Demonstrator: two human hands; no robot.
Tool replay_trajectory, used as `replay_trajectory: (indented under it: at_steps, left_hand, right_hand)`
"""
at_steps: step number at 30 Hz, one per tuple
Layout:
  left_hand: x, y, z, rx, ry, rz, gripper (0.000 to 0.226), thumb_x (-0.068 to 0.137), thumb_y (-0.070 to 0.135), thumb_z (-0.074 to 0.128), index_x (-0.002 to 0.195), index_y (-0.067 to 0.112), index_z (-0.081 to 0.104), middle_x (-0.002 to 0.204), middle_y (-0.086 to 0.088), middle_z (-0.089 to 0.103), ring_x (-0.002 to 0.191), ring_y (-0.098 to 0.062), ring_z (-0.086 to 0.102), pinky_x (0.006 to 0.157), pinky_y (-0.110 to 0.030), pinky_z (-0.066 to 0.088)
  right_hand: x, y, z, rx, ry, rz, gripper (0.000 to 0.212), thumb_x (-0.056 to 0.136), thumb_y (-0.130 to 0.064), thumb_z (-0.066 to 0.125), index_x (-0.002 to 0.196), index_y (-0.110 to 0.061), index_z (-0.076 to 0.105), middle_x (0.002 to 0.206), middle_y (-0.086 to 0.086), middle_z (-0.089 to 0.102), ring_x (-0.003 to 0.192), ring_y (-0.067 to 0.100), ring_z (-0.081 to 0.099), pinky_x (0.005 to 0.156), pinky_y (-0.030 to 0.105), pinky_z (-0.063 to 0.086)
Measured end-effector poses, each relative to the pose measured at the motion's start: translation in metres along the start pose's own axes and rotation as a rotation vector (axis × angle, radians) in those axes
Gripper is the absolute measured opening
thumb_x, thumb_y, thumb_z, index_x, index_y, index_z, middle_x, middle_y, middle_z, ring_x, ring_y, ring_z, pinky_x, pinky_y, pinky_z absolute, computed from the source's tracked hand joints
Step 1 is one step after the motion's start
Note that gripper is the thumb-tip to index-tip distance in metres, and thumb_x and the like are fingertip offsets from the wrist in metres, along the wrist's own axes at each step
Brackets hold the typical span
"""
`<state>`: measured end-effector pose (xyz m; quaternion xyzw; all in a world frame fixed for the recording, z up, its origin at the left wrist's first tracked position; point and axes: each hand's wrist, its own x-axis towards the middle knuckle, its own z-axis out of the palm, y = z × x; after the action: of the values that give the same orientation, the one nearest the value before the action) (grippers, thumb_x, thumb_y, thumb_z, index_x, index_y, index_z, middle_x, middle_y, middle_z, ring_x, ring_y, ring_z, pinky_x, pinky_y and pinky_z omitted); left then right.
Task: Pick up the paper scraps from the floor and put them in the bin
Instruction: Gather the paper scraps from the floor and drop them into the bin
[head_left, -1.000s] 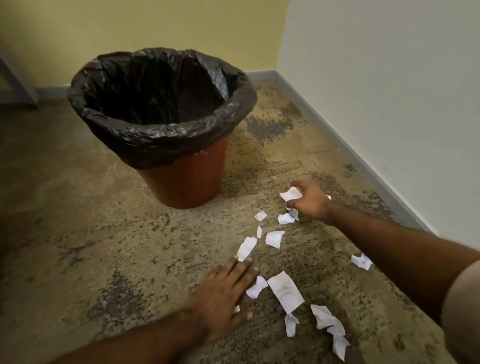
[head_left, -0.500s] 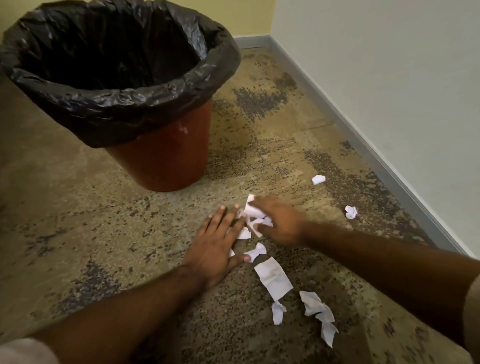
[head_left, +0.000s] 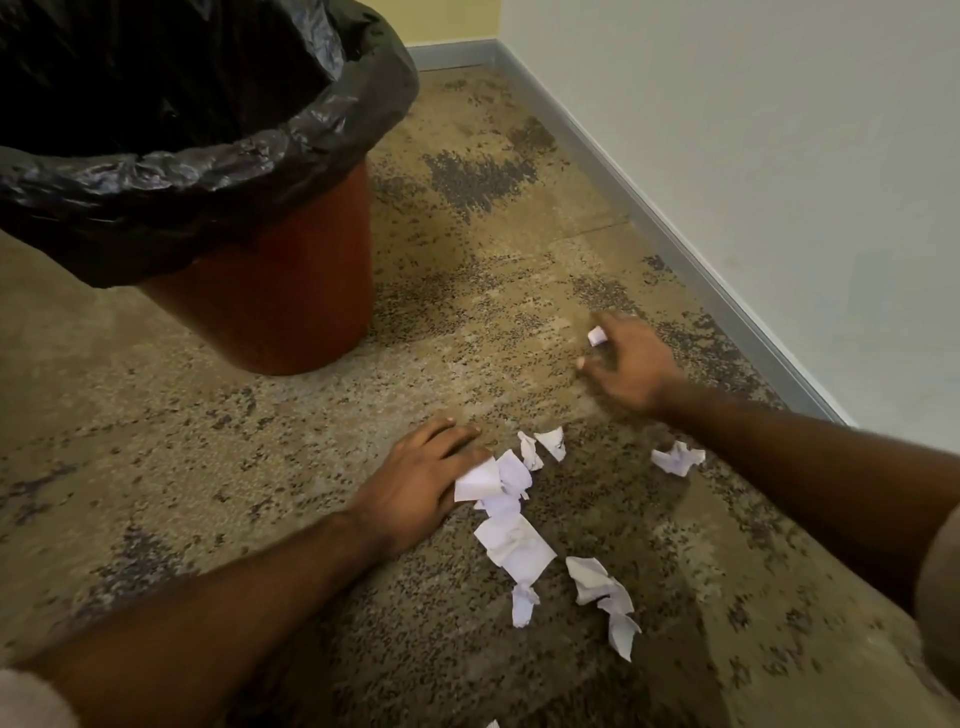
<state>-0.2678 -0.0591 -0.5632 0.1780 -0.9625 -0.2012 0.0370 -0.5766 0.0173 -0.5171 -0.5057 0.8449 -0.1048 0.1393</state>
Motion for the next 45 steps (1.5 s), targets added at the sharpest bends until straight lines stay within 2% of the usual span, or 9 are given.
replay_trajectory:
  at_steps: [4,7,12,17,23,27,30,37,45]
  left_hand:
    - [-0.014,0.007,0.001,-0.007,0.065,-0.006,0.052,0.084,0.005,0.066,0.133,0.02,0.06,0.139,-0.009,0.056,0.129,-0.033,0.047,0.103,-0.049,0.044]
    - [-0.022,0.007,0.001,-0.025,0.093,-0.006,0.06,0.069,-0.003,0.075,0.125,0.014,0.065,0.132,-0.012,0.061,0.121,-0.035,0.053,0.098,-0.046,0.045]
    - [-0.033,0.006,0.001,-0.085,0.139,-0.066,0.055,0.073,-0.004,0.072,0.124,0.013,0.065,0.128,-0.011,0.06,0.119,-0.032,0.051,0.096,-0.041,0.043]
    - [-0.037,0.01,-0.003,-0.165,0.167,-0.158,0.049,0.073,-0.005,0.071,0.118,0.014,0.068,0.119,-0.009,0.059,0.11,-0.029,0.052,0.087,-0.032,0.038]
    - [-0.043,0.027,-0.01,-0.297,0.206,-0.269,0.039,0.072,-0.006,0.072,0.107,0.011,0.072,0.107,-0.008,0.059,0.102,-0.026,0.054,0.084,-0.036,0.045]
    - [-0.056,0.034,-0.014,-0.406,0.232,-0.372,0.03,0.072,-0.007,0.074,0.093,0.014,0.075,0.101,-0.003,0.059,0.098,-0.019,0.054,0.079,-0.025,0.039]
    - [-0.067,0.032,-0.021,-0.449,0.242,-0.439,0.031,0.068,-0.014,0.072,0.084,0.013,0.075,0.098,-0.006,0.063,0.094,-0.021,0.06,0.081,-0.028,0.044]
    - [-0.077,0.027,-0.037,-0.44,0.205,-0.551,0.03,0.073,-0.011,0.067,0.08,0.015,0.078,0.098,-0.008,0.07,0.097,-0.021,0.06,0.082,-0.022,0.04]
    - [-0.073,0.031,-0.06,-0.62,0.205,-0.702,0.032,0.078,-0.008,0.06,0.072,0.017,0.079,0.076,0.0,0.076,0.078,-0.02,0.07,0.075,-0.033,0.056]
  right_hand:
    - [0.012,0.015,-0.003,-0.052,-0.3,0.015,0.076,0.092,-0.062,0.045,0.154,-0.031,0.015,0.163,0.007,0.013,0.148,0.036,0.016,0.116,0.064,0.018]
    - [-0.006,0.022,0.0,-0.18,-0.285,-0.126,0.067,0.093,-0.062,0.038,0.151,-0.03,0.025,0.159,0.004,0.028,0.143,0.03,0.03,0.114,0.058,0.028]
    - [-0.063,0.05,-0.008,-0.239,-0.213,-0.183,0.078,0.085,-0.079,0.016,0.142,-0.03,0.038,0.146,0.001,0.044,0.127,0.02,0.043,0.104,0.053,0.04]
    - [-0.112,0.046,0.014,-0.156,-0.195,-0.161,0.089,0.08,-0.084,0.025,0.146,-0.026,0.034,0.142,0.004,0.04,0.122,0.019,0.038,0.1,0.043,0.041]
    - [-0.124,-0.02,0.034,-0.062,-0.342,-0.229,0.103,0.069,-0.09,0.039,0.15,-0.03,0.02,0.147,0.002,0.029,0.131,0.024,0.033,0.107,0.05,0.038]
    - [-0.121,-0.071,0.049,-0.036,-0.398,-0.298,0.109,0.068,-0.08,0.06,0.153,-0.028,0.014,0.139,0.007,0.028,0.127,0.028,0.031,0.107,0.047,0.036]
    - [-0.124,-0.1,0.055,-0.006,-0.519,-0.348,0.106,0.07,-0.067,0.071,0.153,-0.034,0.014,0.14,0.01,0.023,0.132,0.031,0.025,0.11,0.048,0.033]
    - [-0.146,-0.136,0.051,-0.133,-0.612,-0.496,0.057,0.086,-0.013,0.064,0.139,-0.017,0.046,0.137,0.021,0.038,0.126,0.039,0.042,0.098,0.038,0.041]
    - [-0.132,-0.137,0.028,0.018,-0.537,-0.41,0.03,0.083,-0.013,0.071,0.113,-0.014,0.071,0.122,0.004,0.065,0.115,0.019,0.056,0.088,0.017,0.036]
